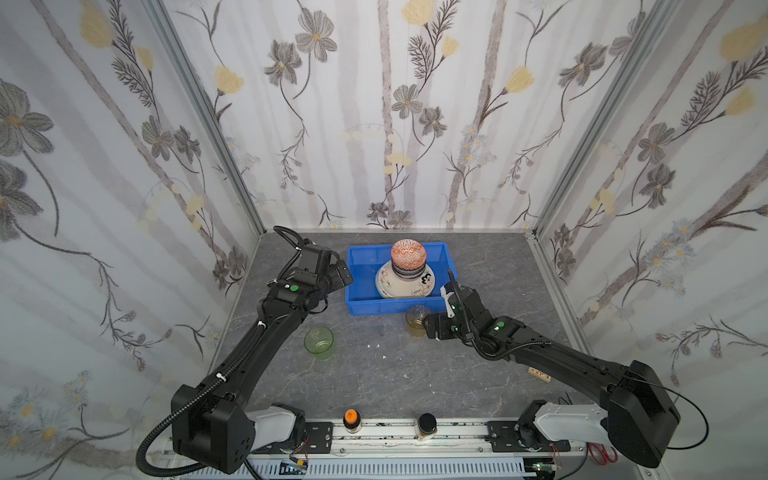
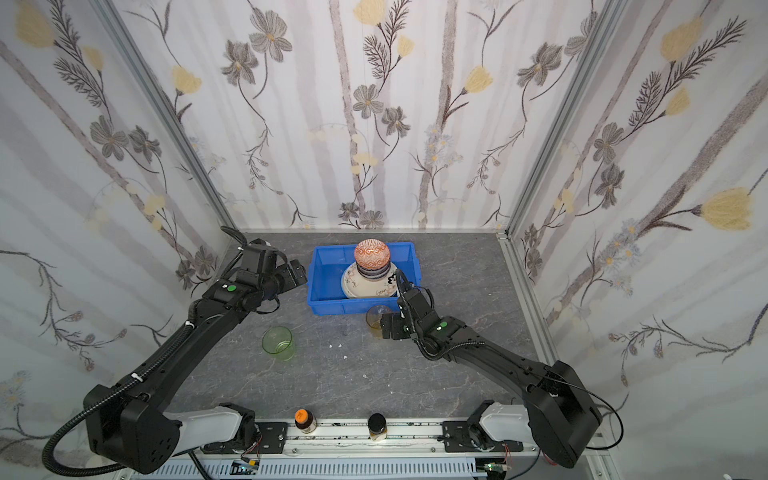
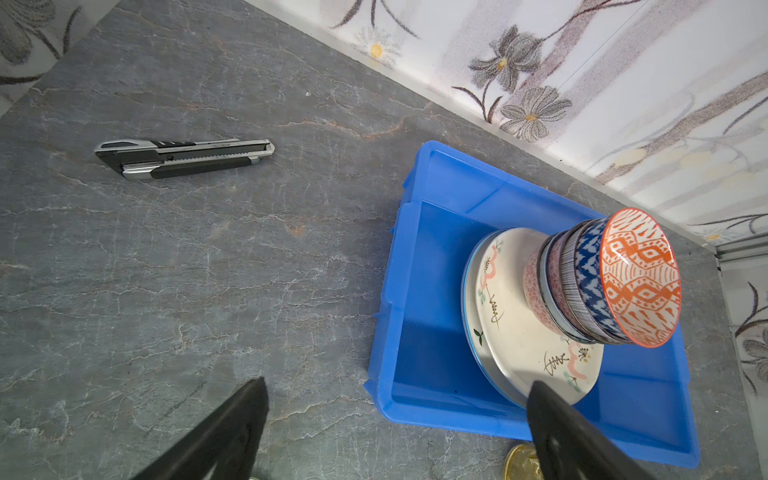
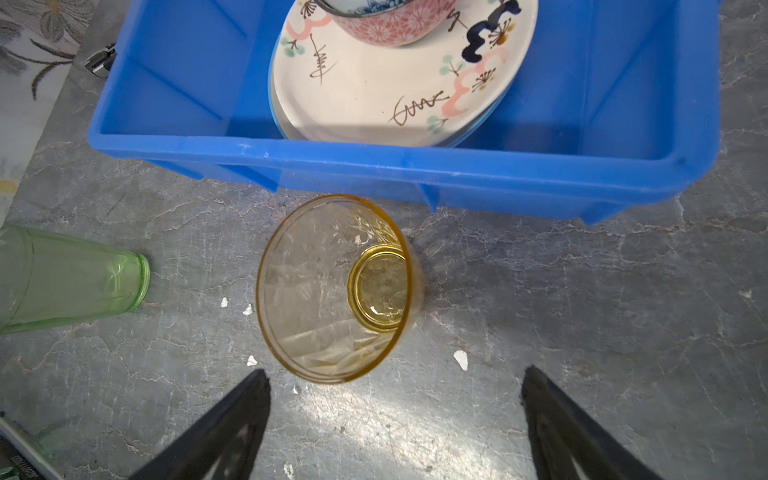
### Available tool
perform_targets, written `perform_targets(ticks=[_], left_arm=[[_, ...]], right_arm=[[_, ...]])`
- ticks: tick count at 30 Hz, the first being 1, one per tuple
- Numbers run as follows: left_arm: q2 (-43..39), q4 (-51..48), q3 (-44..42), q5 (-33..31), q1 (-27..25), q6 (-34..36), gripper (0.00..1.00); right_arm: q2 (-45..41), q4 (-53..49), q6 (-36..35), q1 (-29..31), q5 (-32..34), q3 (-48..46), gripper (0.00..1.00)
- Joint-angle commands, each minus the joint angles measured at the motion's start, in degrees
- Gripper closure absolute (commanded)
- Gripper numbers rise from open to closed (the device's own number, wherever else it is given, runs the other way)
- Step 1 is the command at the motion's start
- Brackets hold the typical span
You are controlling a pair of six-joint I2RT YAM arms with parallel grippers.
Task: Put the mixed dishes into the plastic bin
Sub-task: 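Lower the right gripper over the yellow glass and grip its rim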
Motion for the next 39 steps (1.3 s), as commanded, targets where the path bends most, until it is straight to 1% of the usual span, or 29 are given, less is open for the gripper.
perform_targets(ticks=[1,7,8,13,21,22,26,31,39], left_arm=[[-0.31,0.25,-0.38,0.39,0.37,-0.52,0.00],[-0.31,0.26,-1.49,0.59,0.98,-0.51,0.00],[-1.79,0.25,-1.69,0.55,1.03,-0.47,0.00],[-2.73,0.25,-2.60,0.86,1.74,-0.47,0.00],[-6.02,-0.10,-5.81,0.85,2.58,-0.89,0.00],[-6.47,-0.26,-6.16,0.75,2.72,-1.06,0.00],[-8.33,-0.85,-7.46,0.50,3.09,-1.46,0.00],[-9.53,-1.66,-7.95,0.34,3.32,-1.76,0.00],[-9.54,-2.47,-7.60,0.37,3.59,-1.98,0.00]], right_arm=[[1.38,0.26,-0.49,-0.09,-0.87,1.21,0.08],[3.38,-0.73,-0.70,-0.25,-0.81,2.96,0.13],[3.76,-1.08,-0.75,-0.23,-0.80,3.31,0.14],[5.50,-1.64,-1.15,-0.36,-0.61,4.63,0.19],[7.98,-3.52,-2.17,-0.30,0.51,7.36,0.29],[9.74,-3.71,-2.33,-0.33,0.62,7.71,0.31],[11.05,-4.46,-2.94,-0.35,1.06,8.86,0.37],[12.69,-5.18,-3.74,-0.35,1.52,10.02,0.44],[13.27,-5.13,-4.20,-0.35,1.84,10.21,0.53]])
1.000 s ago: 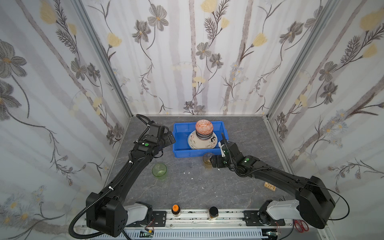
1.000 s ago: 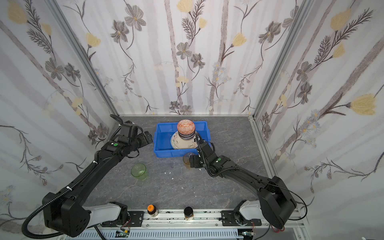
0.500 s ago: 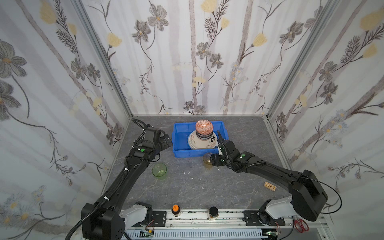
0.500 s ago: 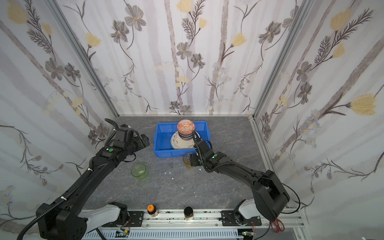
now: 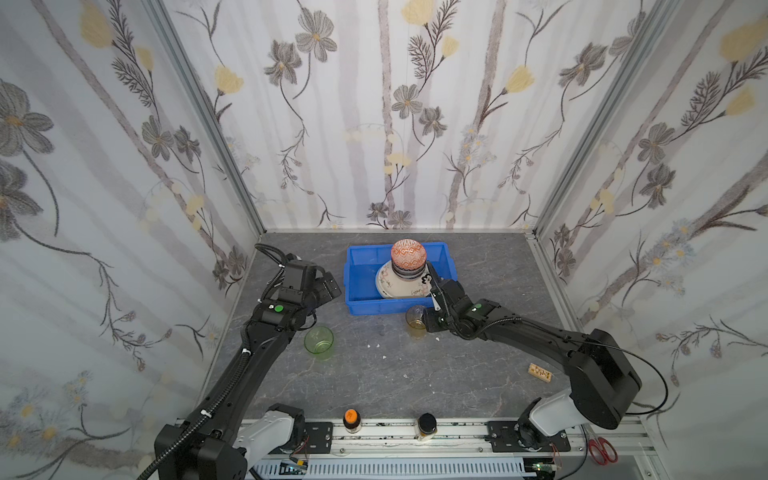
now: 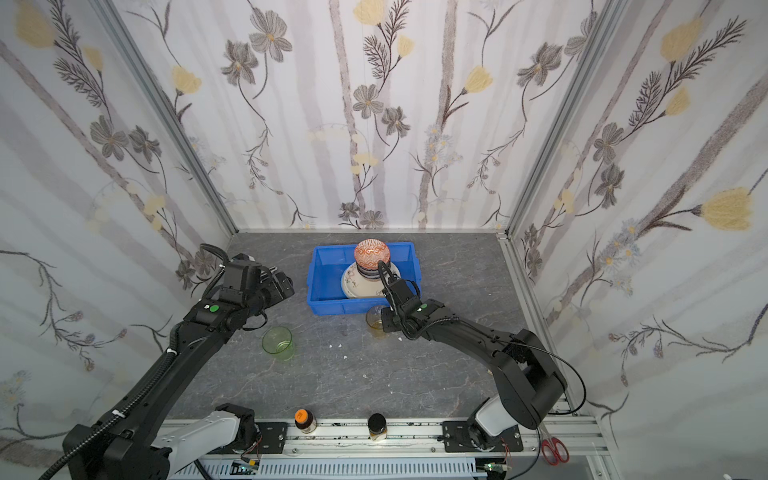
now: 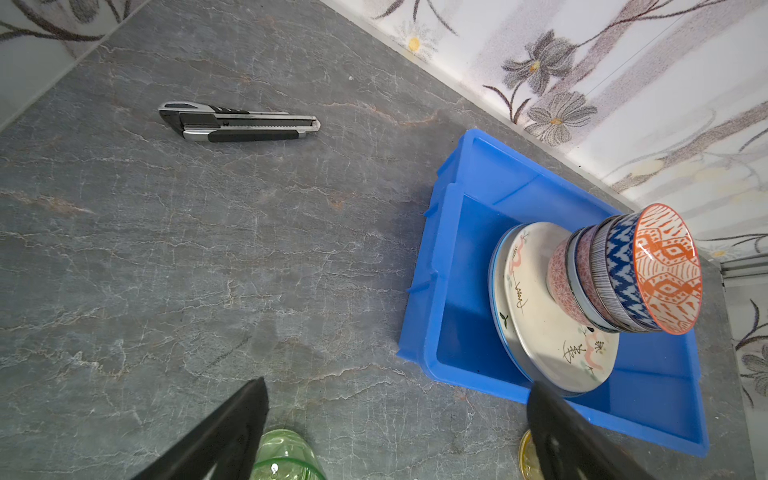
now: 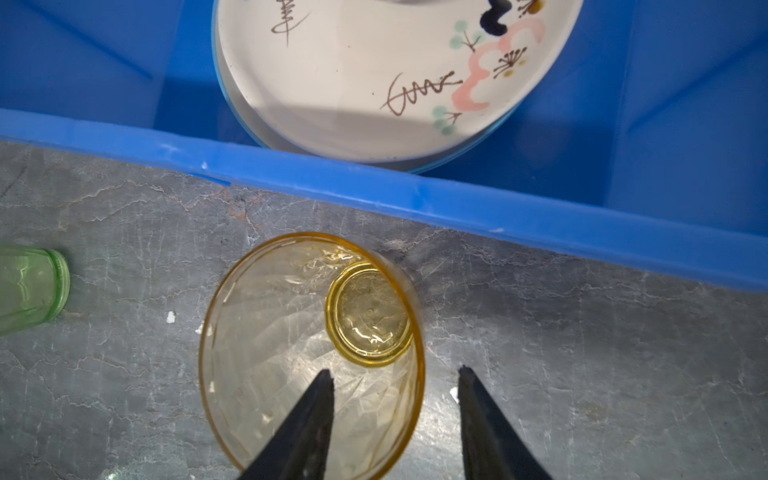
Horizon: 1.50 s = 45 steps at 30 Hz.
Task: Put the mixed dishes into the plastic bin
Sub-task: 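Lower the right gripper over the yellow glass and grip its rim, then lift the yellow glass with the right gripper toward the left gripper while the left approaches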
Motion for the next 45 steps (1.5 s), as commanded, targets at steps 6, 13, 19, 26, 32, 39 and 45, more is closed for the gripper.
perform_targets(ticks=[6,13,19,26,32,39,45], left_arm=[[1.00,-0.70,0.70,-0.61,0.15,-0.35,0.00],[1.02,-0.90,0.66,-0.69,0.11,-0.09,0.00],[1.25,-0.98,0.65,-0.69,0.26,0.03,0.00],[2.23,-0.99,1.35,-0.48,0.23,0.30,0.00],[2.94,-0.99,1.71,-0.23,0.25,0.47,0.00],[2.33,-1.16,1.45,1.08,0.30,-0.01,0.00],[0.63,-1.64,1.43,6.40,-1.42,-3.98,0.00]], right_arm=[[0.53,0.51,-0.73,0.07,1.11,0.57,0.61],[1.57,0.53,-1.01,0.15,0.98,0.96,0.67],[2.10,0.63,-1.08,0.15,0.54,1.49,0.72],[1.97,0.35,-1.08,0.24,0.68,1.70,0.80],[1.60,0.09,-1.14,0.34,0.82,1.62,0.89],[0.18,-1.42,-1.10,0.78,0.90,2.17,0.98],[-1.79,-5.19,-1.10,1.90,1.56,5.35,0.99]])
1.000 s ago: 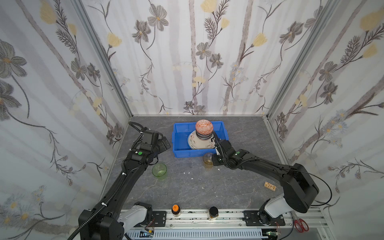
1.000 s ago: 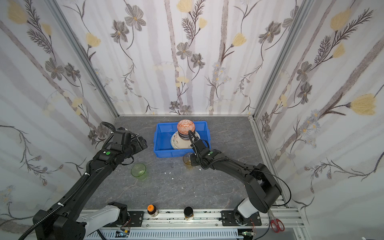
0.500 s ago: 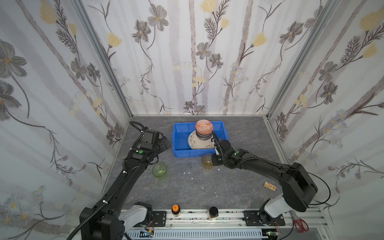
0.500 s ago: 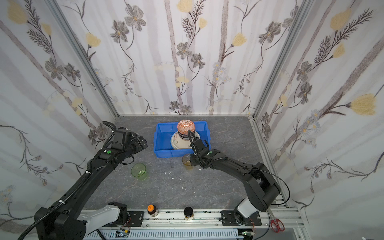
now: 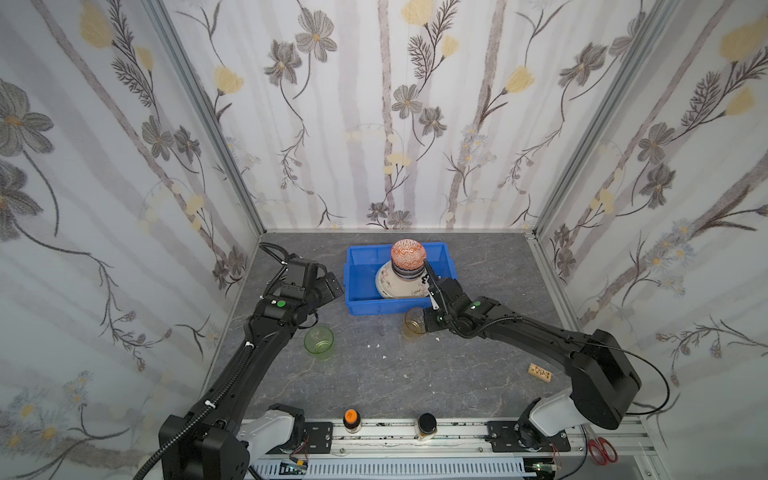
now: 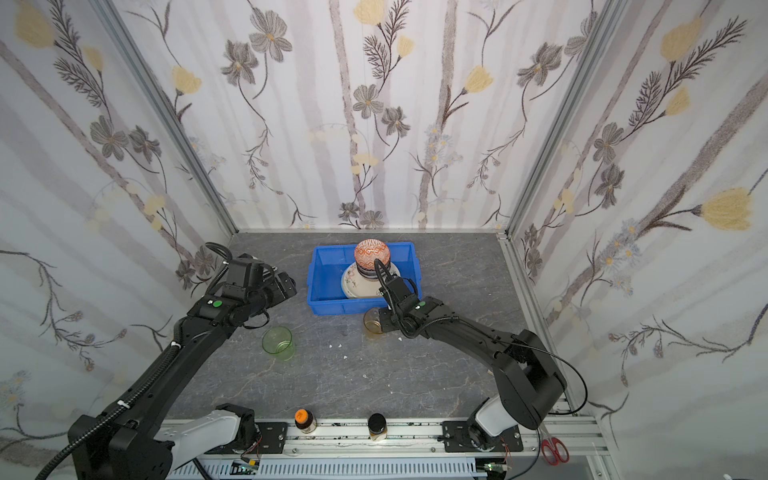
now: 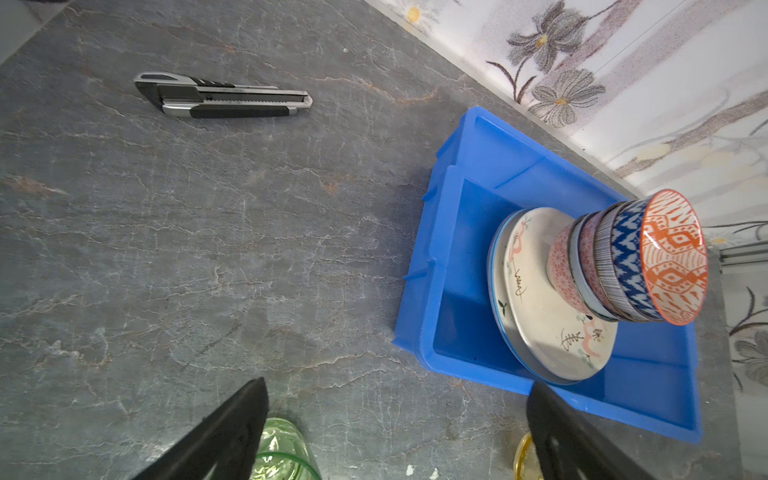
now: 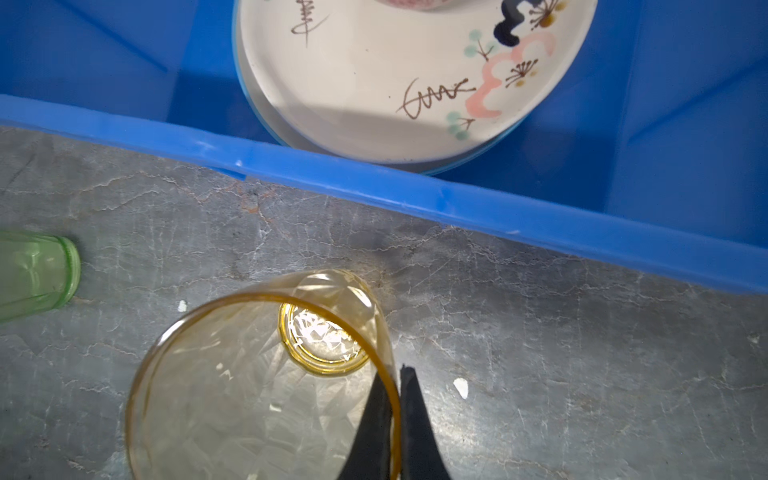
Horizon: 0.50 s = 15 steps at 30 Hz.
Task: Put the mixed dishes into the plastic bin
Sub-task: 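Lift the yellow glass with the right gripper toward the left gripper while the left approaches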
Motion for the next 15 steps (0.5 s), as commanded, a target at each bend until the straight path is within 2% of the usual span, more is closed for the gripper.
perform_targets(ticks=[1,9,15], left_arm=[[-1.41,-0.68,0.52,2.43,-2.13,-3.11,0.00],[-0.71,-1.32,3.04,-1.03,-15.79,-8.81,0.00],[2.96,-1.38,4.55,-3.20,-22.95,-9.40,0.00]], right_arm=[[-1.08,-1.38,-0.16,0.58,1.45,2.24,1.00],[1.38,-7.70,-0.54,2.77,4.90,11.48,1.00],[4.58,-9.52,-1.60,3.83,5.13,16.55,1.00]])
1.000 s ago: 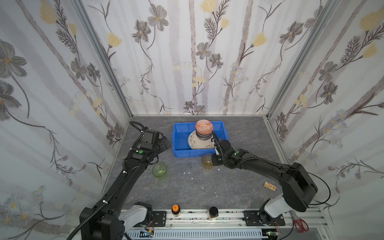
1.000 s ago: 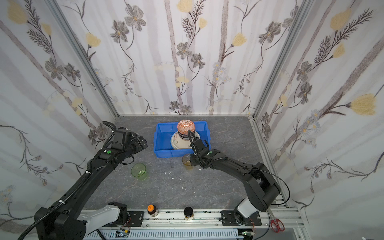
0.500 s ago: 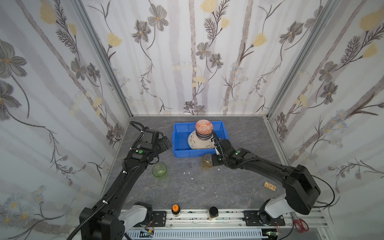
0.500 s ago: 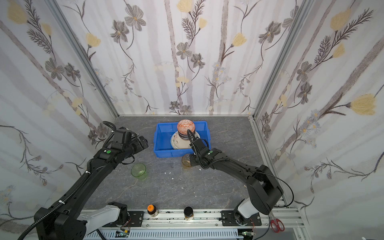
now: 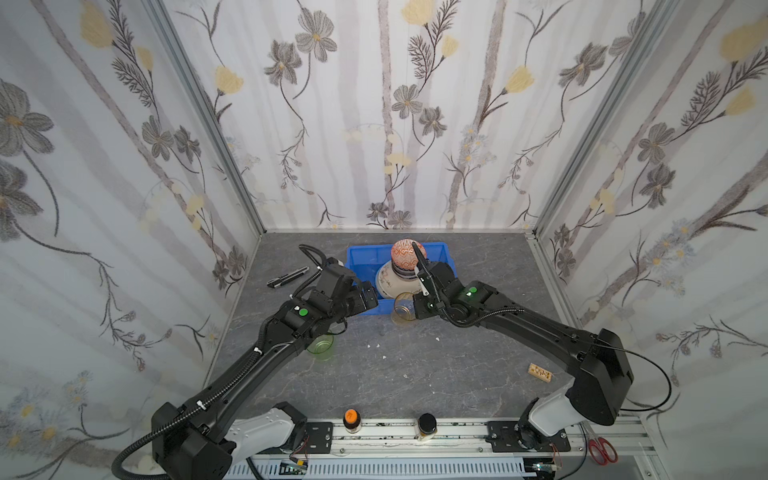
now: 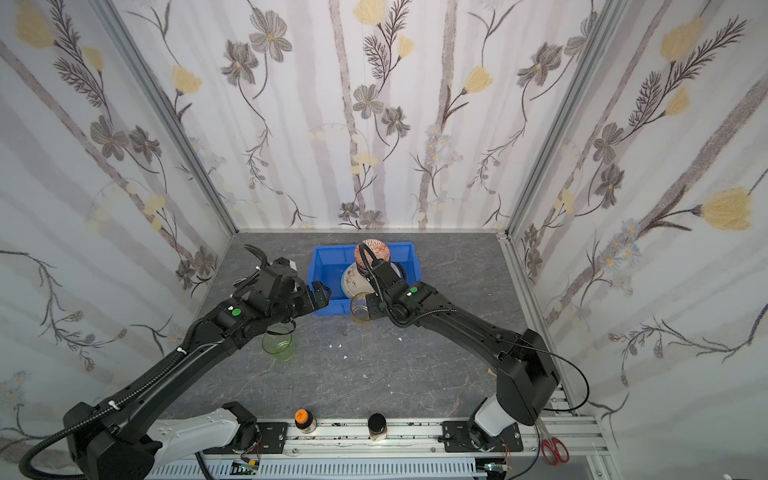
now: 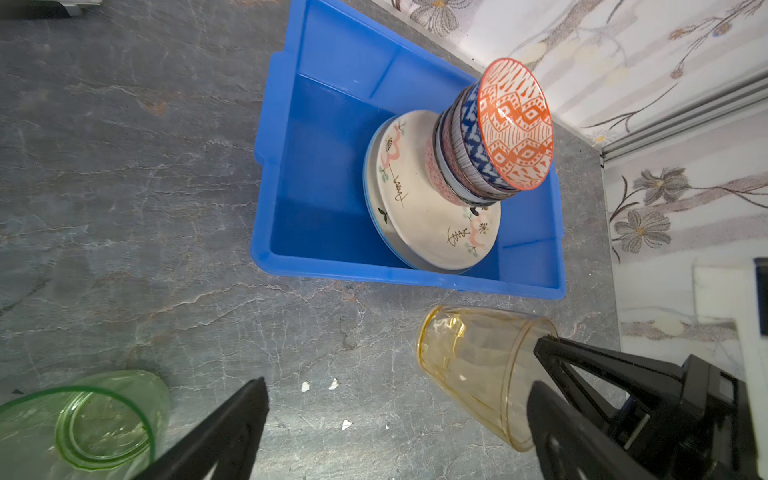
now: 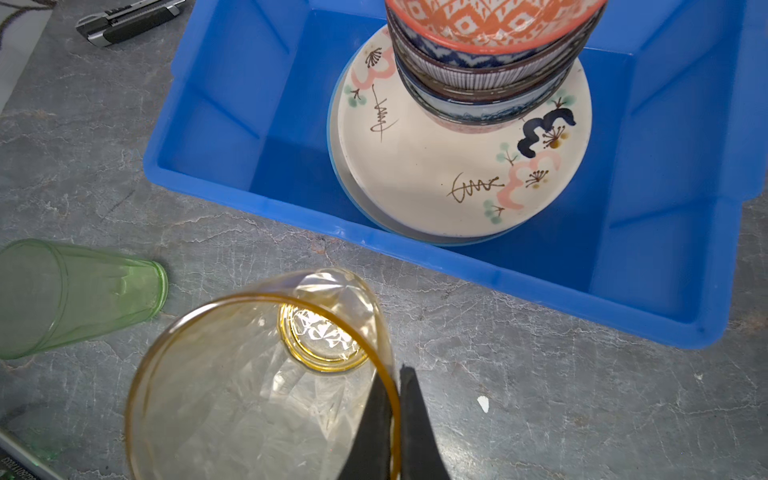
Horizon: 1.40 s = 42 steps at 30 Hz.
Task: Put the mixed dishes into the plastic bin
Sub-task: 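Lift the yellow glass with the right gripper toward the left gripper while the left approaches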
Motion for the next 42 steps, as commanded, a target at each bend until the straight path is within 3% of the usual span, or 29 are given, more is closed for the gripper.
perform_targets(ticks=[1,8,23,35,42], left_arm=[[1.77,-0.34,1.17,-2.34,-2.68,-1.13,0.00],[4.38,-0.24,0.84,-4.28,-6.28,-2.58,0.04],[8.00,-0.25,2.09,-4.53,-7.45,-3.12,0.38],[10.86,-0.23,2.78,-4.14,-7.99,-2.90,0.57],[11.94,-0.21,3.66,-4.87,-7.96,-2.31,0.76]], right_arm=[[1.44,-0.74,-1.15,0.28,1.39,2.37,1.00],[3.62,-2.42,-2.75,2.97,2.95,6.06,1.00],[4.99,-1.63,-4.13,3.63,1.41,8.16,1.00],[4.45,-1.55,-4.65,3.68,1.05,8.47,1.00],[3.83,-1.63,-4.34,3.77,0.99,8.47,1.00]])
